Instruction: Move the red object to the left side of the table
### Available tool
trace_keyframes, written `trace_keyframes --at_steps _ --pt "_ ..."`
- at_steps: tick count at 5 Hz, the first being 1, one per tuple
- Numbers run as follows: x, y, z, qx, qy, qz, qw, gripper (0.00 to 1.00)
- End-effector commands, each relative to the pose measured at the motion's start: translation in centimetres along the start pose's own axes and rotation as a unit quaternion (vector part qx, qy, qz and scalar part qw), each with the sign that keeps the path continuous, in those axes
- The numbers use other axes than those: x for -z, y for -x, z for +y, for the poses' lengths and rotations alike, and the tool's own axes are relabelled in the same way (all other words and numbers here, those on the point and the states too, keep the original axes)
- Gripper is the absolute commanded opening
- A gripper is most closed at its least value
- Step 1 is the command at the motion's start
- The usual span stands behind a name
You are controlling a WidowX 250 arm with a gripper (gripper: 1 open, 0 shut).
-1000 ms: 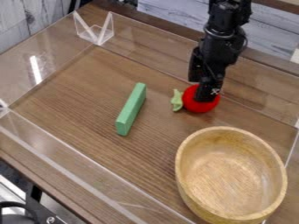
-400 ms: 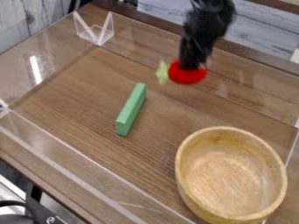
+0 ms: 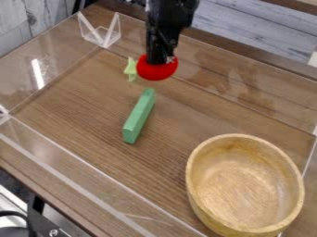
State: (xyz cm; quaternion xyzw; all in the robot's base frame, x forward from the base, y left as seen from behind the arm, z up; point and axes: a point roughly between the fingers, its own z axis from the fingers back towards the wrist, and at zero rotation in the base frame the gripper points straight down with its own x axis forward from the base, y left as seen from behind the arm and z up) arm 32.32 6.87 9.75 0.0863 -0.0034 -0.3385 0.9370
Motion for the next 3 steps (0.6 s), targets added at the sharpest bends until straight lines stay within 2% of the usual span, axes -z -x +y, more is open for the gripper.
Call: trace_keyframes --at_steps 1,3 --pt "-3.33 0.65 1.99 -0.028 -0.032 -0.029 0.9987 0.0" --pt "-3.9 0.37 2.82 -0.059 -0.023 -0.04 0.9972 0.0"
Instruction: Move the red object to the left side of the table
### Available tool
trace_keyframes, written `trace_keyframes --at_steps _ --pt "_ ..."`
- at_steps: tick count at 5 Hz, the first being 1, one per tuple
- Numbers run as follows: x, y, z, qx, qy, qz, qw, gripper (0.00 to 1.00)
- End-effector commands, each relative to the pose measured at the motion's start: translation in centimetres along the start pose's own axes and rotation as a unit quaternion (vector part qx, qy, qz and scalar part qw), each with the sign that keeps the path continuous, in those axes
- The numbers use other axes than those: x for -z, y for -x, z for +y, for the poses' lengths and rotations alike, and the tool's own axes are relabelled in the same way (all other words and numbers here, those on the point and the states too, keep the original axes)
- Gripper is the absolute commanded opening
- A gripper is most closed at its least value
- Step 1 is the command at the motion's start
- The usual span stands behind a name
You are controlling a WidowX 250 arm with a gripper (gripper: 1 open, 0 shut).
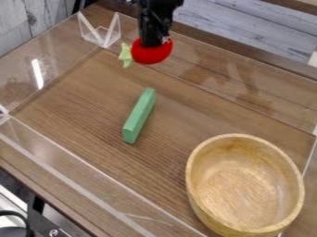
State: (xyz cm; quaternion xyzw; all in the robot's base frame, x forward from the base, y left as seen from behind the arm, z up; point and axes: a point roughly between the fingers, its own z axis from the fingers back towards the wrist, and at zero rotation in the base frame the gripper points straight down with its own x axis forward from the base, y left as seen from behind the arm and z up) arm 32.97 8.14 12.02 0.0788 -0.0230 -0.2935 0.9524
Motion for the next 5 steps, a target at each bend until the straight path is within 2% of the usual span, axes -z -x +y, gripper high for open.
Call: trace_keyframes --at_steps 1,2,3,4,5 --pt "-1.6 -0.4 0.0 -0.009 -0.014 -0.032 0.9993 0.0" --pt "-1.1 -0.5 -1.0 -0.005 -0.005 -0.04 0.9992 0.0" --pt "-0.3 -1.0 -2.1 -0.051 -0.001 -0.038 0.998 0.0" --pt "-0.1 -0.7 -1.9 -0.106 -0.005 -0.034 0.9938 0.0" --pt "0.0 0.3 0.4 -0.142 -0.008 -0.033 0.9892 0.0"
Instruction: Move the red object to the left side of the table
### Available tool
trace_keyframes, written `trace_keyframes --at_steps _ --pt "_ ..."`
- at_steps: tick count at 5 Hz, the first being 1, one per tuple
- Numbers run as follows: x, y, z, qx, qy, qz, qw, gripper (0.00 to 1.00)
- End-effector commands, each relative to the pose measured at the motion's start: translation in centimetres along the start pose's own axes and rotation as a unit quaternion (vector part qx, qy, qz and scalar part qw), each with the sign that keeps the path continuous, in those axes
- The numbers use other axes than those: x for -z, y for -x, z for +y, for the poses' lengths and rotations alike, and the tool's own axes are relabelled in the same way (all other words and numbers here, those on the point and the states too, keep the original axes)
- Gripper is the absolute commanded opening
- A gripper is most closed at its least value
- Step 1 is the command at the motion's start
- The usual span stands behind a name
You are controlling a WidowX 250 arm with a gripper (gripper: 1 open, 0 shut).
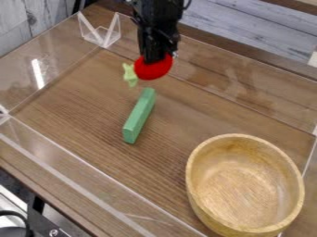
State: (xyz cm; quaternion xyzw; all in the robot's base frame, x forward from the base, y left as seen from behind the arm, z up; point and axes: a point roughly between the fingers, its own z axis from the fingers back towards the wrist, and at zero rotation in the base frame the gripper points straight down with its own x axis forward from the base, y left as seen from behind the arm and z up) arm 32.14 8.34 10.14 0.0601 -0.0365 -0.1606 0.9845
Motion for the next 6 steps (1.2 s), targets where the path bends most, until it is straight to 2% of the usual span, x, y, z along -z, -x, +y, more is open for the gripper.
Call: trace_keyframes --at_steps 1,3,4,5,6 --pt "-1.7 -0.3 3.0 -0.036 -0.019 -0.029 0.9987 0.0" --pt "1.0 -0.9 0.5 -0.058 0.004 -0.031 0.9979 0.0" --pt "2.1 -1.2 -1.1 -0.035 0.013 -0.038 0.9986 0.0" --pt "1.5 -0.8 -1.0 -0.026 0.013 -0.055 0.998 0.0" --pt "-0.6 -1.1 -1.4 -0.055 0.01 -0.07 0.996 0.0"
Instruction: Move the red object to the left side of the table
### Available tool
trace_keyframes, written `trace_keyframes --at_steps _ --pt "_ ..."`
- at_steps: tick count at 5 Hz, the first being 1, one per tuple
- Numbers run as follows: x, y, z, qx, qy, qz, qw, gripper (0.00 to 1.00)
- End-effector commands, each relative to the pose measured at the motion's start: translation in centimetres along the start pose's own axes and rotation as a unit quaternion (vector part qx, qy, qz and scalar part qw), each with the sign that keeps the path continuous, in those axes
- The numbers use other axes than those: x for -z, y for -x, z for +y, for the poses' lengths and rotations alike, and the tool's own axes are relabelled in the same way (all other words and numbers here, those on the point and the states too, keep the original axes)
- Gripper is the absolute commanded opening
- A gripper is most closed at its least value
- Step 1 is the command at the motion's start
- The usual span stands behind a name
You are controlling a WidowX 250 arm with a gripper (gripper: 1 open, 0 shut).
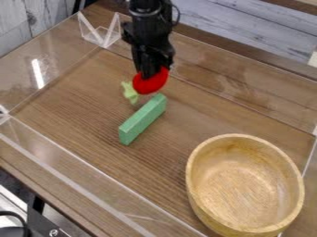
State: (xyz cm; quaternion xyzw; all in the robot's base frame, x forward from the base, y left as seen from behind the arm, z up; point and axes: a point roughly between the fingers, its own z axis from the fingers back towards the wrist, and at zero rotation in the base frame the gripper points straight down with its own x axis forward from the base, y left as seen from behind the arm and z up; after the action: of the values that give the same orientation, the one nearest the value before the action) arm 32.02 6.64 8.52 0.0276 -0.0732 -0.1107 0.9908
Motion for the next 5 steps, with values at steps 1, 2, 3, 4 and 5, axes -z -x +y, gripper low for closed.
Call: trace_keyframes --at_steps 1,2,3,4,5 --pt "-4.1 -1.4 0.0 -0.032 -0.019 -0.048 0.9982 1.0" --pt "-2.6 -2.0 2.1 -0.026 -0.018 -0.043 0.9986 1.0" --pt "-1.1 -1.9 3.2 -0.016 -0.016 -0.034 0.9992 1.0" --pt "0.4 -2.0 3.9 -0.002 -0.012 -0.027 0.9996 1.0" --pt "1.1 -2.9 4.7 -0.02 -0.014 -0.019 0.9995 1.0"
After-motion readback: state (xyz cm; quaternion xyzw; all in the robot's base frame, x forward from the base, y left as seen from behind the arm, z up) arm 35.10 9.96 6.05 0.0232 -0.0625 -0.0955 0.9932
